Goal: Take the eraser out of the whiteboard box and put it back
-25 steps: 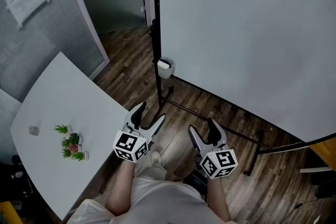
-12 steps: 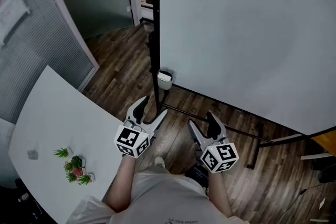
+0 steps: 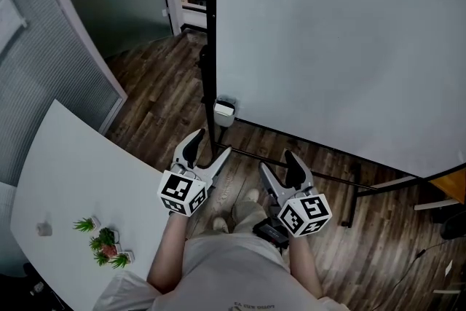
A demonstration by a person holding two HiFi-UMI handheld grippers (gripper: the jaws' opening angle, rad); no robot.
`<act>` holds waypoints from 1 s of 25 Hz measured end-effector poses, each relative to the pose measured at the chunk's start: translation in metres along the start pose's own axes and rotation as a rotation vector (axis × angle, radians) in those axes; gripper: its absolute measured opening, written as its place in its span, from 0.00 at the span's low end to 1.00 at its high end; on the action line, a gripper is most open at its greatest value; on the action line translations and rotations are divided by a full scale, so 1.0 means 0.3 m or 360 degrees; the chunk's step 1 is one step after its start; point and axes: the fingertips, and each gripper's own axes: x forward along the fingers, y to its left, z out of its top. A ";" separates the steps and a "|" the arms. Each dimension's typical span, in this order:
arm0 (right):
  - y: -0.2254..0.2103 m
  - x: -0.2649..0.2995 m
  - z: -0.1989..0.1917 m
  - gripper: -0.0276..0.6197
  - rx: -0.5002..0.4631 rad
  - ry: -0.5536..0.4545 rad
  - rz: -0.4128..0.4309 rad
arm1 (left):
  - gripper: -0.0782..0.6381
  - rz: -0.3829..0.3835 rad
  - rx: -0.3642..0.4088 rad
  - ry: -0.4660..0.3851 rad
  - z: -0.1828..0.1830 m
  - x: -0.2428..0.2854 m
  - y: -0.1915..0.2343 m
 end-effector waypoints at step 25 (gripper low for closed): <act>-0.131 0.142 0.036 0.55 0.0020 -0.0006 0.0022 | 0.54 0.0084 0.0073 0.0100 -0.010 0.193 0.114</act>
